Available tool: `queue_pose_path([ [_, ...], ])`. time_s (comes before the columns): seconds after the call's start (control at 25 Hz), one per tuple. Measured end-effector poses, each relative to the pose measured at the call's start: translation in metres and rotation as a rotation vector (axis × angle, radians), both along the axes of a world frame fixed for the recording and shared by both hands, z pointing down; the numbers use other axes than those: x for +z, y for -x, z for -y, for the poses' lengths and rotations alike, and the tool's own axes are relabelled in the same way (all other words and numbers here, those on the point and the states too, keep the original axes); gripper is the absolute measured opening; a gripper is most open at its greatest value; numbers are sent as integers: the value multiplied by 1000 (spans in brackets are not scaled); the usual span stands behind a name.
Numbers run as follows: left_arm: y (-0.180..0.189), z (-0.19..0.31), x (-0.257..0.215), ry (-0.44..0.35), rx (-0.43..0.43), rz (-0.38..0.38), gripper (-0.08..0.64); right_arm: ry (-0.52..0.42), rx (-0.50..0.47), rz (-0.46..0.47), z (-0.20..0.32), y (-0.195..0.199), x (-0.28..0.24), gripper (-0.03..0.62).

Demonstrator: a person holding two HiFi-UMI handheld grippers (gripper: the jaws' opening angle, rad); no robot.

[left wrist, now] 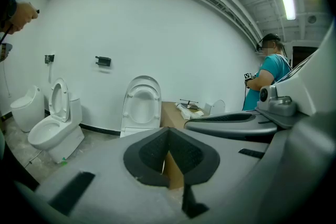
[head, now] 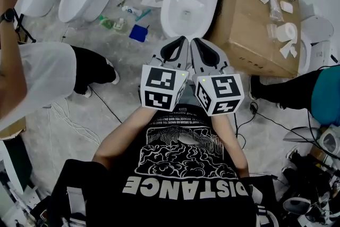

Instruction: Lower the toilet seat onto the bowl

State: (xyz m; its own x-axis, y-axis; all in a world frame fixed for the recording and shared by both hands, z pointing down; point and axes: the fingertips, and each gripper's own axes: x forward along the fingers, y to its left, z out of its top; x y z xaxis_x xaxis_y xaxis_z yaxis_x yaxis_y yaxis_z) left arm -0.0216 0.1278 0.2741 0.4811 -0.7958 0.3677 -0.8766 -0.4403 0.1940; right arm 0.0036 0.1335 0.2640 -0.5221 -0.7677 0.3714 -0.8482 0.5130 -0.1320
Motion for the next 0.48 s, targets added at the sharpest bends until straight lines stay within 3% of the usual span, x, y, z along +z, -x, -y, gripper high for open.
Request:
queue_pose_path([
  [0.48, -23, 71, 16, 35, -17, 22, 9, 26, -20, 20, 74, -23, 14, 20],
])
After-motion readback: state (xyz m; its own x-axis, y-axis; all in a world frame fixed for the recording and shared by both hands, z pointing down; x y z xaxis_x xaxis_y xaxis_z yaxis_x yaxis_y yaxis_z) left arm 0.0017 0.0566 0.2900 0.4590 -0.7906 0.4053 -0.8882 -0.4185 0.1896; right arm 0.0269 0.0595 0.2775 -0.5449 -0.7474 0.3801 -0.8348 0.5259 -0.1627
